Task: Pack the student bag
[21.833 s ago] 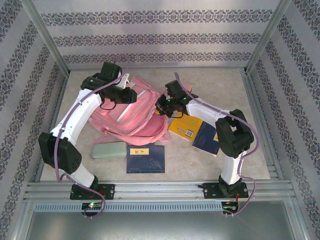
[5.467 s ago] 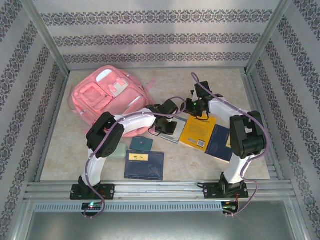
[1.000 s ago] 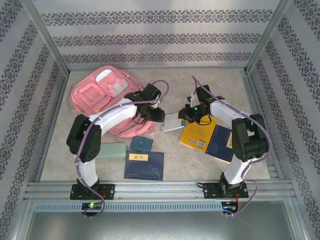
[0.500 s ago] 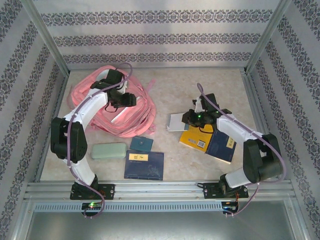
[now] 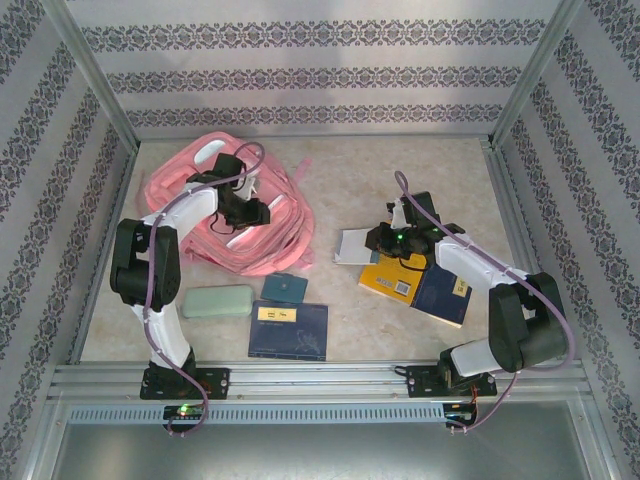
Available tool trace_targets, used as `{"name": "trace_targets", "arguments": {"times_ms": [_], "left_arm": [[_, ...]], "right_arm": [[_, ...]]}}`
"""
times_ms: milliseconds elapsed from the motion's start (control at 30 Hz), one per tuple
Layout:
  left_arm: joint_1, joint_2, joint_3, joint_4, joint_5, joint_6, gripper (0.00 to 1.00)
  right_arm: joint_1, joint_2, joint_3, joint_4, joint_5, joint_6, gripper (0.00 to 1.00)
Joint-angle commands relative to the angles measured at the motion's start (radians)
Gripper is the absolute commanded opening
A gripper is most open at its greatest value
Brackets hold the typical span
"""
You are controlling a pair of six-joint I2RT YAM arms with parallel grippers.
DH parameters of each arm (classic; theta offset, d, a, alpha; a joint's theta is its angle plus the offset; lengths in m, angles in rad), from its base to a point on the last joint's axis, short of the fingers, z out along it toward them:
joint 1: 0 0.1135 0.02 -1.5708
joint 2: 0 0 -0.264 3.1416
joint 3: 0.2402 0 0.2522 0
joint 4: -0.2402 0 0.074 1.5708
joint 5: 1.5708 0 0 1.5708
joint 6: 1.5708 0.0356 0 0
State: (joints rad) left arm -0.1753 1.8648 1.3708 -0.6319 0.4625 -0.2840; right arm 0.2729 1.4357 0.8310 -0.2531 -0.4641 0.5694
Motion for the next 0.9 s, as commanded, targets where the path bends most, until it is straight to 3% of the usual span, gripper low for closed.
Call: {"name": "trace_targets", "arguments": {"times_ms": [0, 67, 100, 467, 867], "left_arm": [[-0.004, -0.047, -0.022, 0.040, 0.085, -0.023, 0.20], [-0.005, -0.052, -0.008, 0.024, 0.071, -0.024, 0.02], [-0.005, -0.056, -0.001, 0.019, 0.076, -0.024, 0.00], [-0.004, -0.188, 0.130, -0.069, 0.054, -0.044, 0.00], [-0.005, -0.233, 0.190, -0.064, 0.196, -0.082, 0.00]], "right_arm": [[0.007, 0.003, 0.002, 0.025, 0.004, -0.024, 0.00], [0.009, 0.000, 0.006, 0.024, 0.005, -0.023, 0.00], [0.009, -0.003, 0.011, 0.022, 0.005, -0.022, 0.00], [0.010, -0.110, 0.044, 0.049, 0.021, 0.067, 0.00], [0.032, 0.003, 0.028, 0.457, -0.147, 0.493, 0.00]]}}
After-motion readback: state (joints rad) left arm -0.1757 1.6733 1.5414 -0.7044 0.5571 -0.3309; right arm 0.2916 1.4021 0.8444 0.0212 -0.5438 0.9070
